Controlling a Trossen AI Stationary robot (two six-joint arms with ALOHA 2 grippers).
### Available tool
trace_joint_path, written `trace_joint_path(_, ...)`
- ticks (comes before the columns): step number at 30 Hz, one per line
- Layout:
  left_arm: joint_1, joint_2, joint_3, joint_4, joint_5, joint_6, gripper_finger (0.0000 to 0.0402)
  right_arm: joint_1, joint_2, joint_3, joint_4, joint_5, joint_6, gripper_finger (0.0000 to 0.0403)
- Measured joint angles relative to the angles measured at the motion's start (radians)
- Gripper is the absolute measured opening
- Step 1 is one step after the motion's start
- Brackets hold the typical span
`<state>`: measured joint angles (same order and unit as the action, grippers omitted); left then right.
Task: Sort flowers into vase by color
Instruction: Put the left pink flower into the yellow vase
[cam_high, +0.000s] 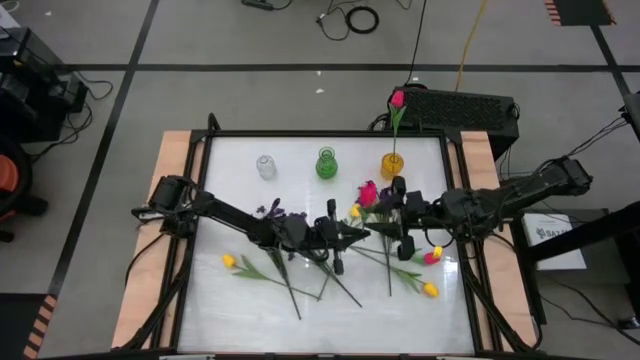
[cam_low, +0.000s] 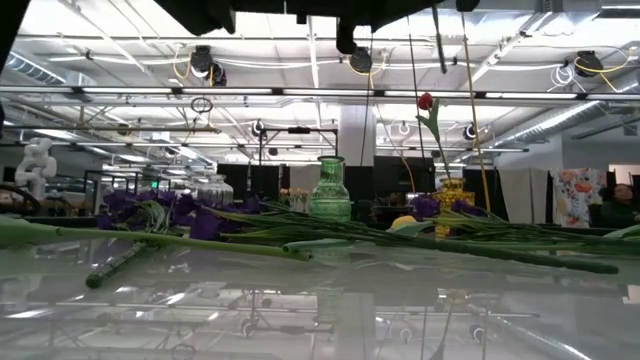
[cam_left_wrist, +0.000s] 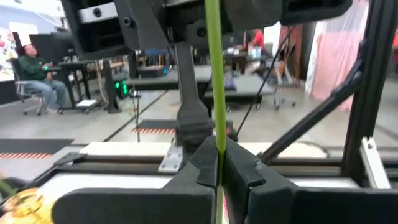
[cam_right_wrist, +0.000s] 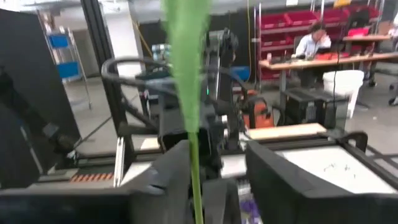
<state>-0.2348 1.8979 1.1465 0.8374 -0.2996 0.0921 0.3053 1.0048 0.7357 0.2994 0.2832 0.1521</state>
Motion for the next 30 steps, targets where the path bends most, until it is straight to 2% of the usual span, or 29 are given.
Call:
trace_joint_path(4, 0.001, -0.032, 0.000, -0.088, -0.002, 0.001, 0.0007, 0.013, -0.025, 0.000, -0.071, 0.001, 0.017, 0.0197)
trace_joint_path(8, 0.001, -0.036, 0.000, -0.137, 0.000, 0.001, 0.0006, 0.017, -0.012, 0.000, -0.083, 0.005, 0.014, 0.0220)
trace_joint_path(13, 0.008, -0.036, 0.000, -0.202, 0.002, -0.008, 0.0006, 0.017, 0.023, 0.000, -0.080, 0.004, -0.011, 0.0228)
trace_joint_path(17, 0.008, -0.036, 0.000, -0.230, 0.003, -0.008, 0.0005, 0.017, 0.032, 0.000, -0.067, 0.004, -0.027, 0.0218)
trace_joint_path(22, 0.008, -0.036, 0.000, -0.253, 0.002, -0.009, 0.0005, 0.017, 0.031, 0.000, -0.050, 0.004, -0.033, 0.0171)
trace_joint_path(30, 0.009, -0.036, 0.000, -0.252, -0.045, -0.034, 0.0030, 0.017, 0.021, 0.000, -0.095, 0.004, -0.045, 0.0020)
